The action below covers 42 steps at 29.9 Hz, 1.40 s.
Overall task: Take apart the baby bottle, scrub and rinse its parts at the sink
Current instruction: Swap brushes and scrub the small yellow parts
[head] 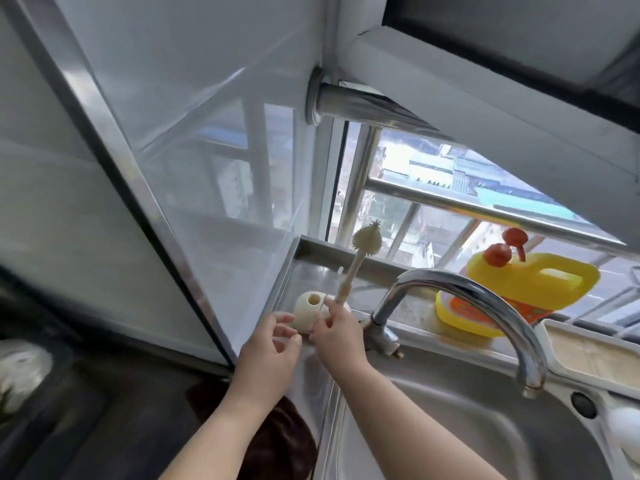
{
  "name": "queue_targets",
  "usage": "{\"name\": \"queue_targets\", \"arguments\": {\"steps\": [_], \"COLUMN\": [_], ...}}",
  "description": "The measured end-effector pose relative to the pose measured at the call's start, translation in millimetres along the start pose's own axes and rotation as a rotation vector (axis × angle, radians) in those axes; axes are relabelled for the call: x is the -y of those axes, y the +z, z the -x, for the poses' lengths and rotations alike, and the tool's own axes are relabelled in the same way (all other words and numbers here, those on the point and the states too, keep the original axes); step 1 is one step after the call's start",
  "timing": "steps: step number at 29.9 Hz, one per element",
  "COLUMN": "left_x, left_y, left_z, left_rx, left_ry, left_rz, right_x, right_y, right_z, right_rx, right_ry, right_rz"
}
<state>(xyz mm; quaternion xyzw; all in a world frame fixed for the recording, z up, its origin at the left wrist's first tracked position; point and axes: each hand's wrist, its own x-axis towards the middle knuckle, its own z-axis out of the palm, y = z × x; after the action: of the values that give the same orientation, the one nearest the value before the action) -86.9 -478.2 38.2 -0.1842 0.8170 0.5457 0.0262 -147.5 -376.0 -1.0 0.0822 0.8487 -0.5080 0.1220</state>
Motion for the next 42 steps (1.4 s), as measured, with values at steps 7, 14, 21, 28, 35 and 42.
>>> {"name": "queue_targets", "arguments": {"steps": [7, 14, 21, 28, 35, 42], "left_x": [3, -18, -73, -152, -209, -234], "left_y": [-6, 3, 63, 106, 134, 152], "left_z": [-2, 23, 57, 65, 31, -13], "left_rx": [0.008, -0.021, 0.004, -0.106, 0.075, 0.414], "left_ry": [-0.01, 0.046, 0.201, 0.437, 0.616, 0.619], "left_rz": [0.088, 0.195, 0.204, 0.052, -0.46, -0.811], "right_x": [8, 13, -59, -90, -47, -31], "right_y": [6, -37, -128, -246, -297, -291], "right_z": [-10, 22, 74, 78, 40, 21], "right_rx": [-0.111, -0.119, 0.016, -0.101, -0.128, -0.106], "right_ry": [0.037, -0.221, -0.049, 0.084, -0.079, 0.005], "right_rz": [-0.162, -0.042, 0.131, -0.104, 0.056, -0.085]}}
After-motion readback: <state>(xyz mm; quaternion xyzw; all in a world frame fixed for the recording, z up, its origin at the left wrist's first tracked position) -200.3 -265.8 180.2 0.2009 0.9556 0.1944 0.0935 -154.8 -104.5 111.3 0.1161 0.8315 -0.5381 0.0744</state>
